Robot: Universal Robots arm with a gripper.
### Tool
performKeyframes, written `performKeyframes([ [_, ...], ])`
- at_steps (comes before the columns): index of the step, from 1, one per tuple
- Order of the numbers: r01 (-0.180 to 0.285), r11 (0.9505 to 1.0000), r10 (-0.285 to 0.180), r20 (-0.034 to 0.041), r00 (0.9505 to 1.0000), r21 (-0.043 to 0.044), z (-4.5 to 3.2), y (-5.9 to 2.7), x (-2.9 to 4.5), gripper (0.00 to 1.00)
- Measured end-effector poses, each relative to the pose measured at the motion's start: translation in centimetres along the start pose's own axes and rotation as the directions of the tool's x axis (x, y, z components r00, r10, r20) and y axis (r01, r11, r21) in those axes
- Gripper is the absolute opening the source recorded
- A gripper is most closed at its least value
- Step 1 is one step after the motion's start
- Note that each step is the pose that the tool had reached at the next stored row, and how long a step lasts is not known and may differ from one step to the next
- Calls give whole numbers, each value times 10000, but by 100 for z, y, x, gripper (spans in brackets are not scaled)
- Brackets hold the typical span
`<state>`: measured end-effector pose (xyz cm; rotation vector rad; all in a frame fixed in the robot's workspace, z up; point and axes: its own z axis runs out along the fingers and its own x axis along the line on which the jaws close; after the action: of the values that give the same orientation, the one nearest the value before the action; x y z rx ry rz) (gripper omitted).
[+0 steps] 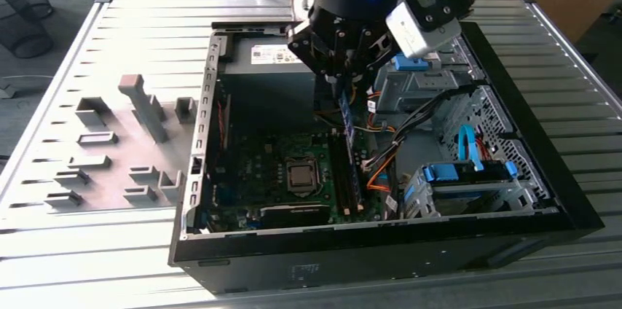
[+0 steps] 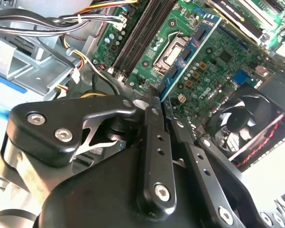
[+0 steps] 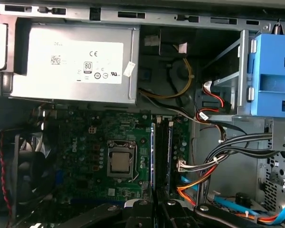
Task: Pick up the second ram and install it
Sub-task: 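Insert the second ram into the second slot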
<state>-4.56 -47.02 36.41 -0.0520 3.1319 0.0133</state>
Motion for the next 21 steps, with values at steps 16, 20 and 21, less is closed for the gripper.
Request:
performKeyframes([
  [16, -2, 10000, 2, 1, 10000, -1, 207, -2, -5, 14],
  [20, -2, 10000, 2, 1, 10000, -1, 217, -2, -5, 14],
  [21, -2, 10000, 2, 1, 10000, -1, 220, -2, -5, 14],
])
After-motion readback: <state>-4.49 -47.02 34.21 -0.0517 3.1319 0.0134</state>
